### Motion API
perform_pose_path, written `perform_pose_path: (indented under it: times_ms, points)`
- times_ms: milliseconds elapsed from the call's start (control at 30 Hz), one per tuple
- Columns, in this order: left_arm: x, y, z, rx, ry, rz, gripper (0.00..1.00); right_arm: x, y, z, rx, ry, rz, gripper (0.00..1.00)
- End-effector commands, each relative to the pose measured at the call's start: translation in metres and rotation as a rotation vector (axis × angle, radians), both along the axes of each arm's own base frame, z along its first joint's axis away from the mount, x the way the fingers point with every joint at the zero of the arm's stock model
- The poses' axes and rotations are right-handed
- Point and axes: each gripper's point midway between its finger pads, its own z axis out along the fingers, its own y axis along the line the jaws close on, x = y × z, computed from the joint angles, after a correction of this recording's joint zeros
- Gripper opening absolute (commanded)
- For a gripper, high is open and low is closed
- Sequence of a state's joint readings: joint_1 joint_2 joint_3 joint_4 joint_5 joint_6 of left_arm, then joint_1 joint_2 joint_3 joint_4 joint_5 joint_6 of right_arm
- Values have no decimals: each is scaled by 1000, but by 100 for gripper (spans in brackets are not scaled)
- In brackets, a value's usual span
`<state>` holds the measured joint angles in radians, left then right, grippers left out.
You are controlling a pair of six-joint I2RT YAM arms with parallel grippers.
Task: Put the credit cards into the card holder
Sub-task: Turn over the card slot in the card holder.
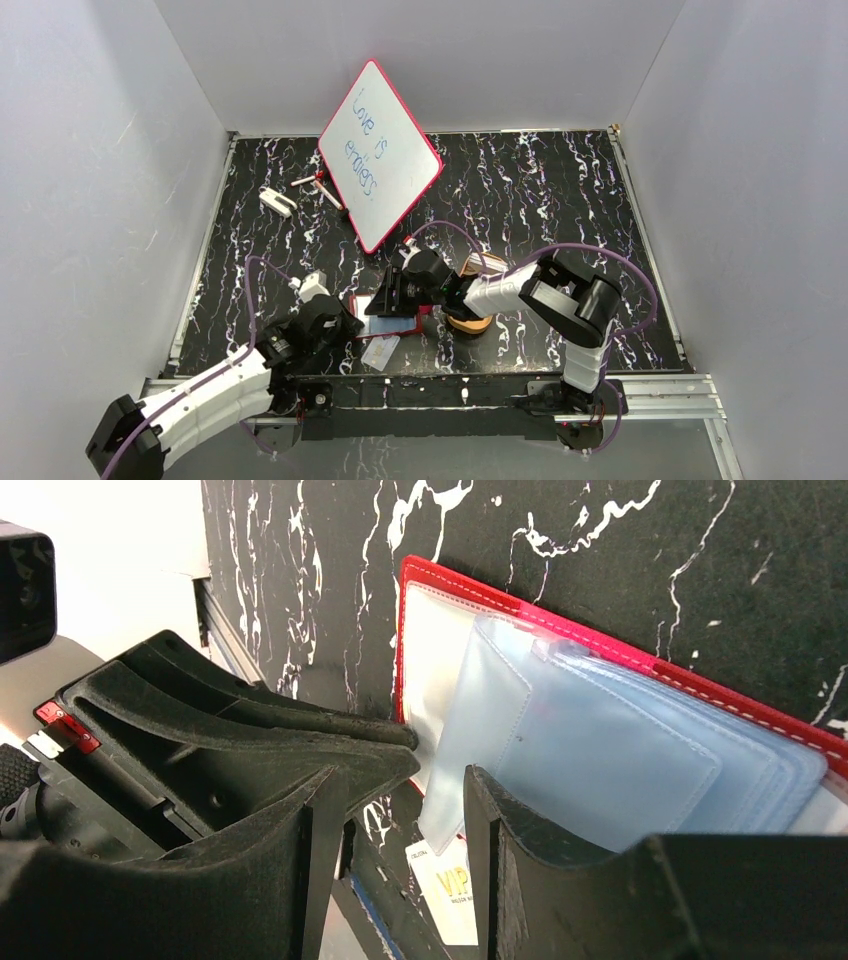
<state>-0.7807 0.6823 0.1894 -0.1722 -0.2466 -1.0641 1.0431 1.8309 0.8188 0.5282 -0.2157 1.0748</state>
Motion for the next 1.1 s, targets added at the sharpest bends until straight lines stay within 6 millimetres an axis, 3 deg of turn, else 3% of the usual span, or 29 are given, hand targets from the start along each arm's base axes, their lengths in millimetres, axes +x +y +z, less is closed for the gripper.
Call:
perform_pose_path:
  times_ms: [0, 300, 600, 833, 1067]
  points:
    - [-6, 12, 3, 28, 23, 29, 18, 8, 18, 23, 80, -33, -6, 55]
    - [-12, -6, 27, -106, 14, -15, 44, 10, 22, 21, 95, -10, -21, 55]
    - [-27, -21, 0, -169, 56, -107, 55, 10, 22, 21, 106, 11, -35, 55]
    - [-26, -14, -17, -107, 82, -84, 49, 9, 22, 21, 107, 20, -37, 55]
    - [-19, -5, -17, -13, 81, -72, 25, 9, 21, 25, 114, 15, -41, 55]
